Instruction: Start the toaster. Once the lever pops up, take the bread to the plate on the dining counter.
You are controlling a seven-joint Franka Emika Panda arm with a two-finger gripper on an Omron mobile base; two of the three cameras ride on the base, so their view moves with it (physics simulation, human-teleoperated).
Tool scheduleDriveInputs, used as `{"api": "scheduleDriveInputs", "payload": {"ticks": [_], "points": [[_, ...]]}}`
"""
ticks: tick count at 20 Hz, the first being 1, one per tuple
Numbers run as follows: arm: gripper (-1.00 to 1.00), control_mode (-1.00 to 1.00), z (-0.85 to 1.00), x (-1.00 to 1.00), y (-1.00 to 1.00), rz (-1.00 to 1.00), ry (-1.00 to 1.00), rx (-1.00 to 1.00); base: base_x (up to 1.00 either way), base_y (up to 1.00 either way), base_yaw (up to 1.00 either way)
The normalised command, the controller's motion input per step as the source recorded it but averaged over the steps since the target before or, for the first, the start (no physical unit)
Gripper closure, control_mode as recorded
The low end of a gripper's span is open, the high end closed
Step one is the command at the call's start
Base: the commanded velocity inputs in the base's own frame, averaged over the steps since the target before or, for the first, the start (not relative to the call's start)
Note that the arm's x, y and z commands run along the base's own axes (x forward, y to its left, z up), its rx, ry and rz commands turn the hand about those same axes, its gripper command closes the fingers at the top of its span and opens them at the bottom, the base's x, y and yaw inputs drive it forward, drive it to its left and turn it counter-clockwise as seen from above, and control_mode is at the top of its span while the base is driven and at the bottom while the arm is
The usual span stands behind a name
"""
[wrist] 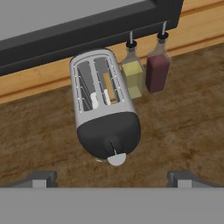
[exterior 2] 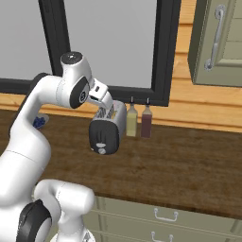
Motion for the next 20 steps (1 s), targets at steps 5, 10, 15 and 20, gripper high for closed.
{"api": "scheduleDriveInputs", "payload": {"ticks": [5, 10, 15, 20], "points": [[-1.0, -1.0, 0.0, 0.0, 0.0, 0.0, 0.0, 0.0, 0.0, 0.0, 0.0], [-1.0, -1.0, 0.0, 0.0, 0.0, 0.0, 0.0, 0.0, 0.0, 0.0, 0.0], [-1.0, -1.0, 0.0, 0.0, 0.0, 0.0, 0.0, 0.0, 0.0, 0.0, 0.0], [-1.0, -1.0, 0.0, 0.0, 0.0, 0.0, 0.0, 0.0, 0.0, 0.0, 0.0]]}}
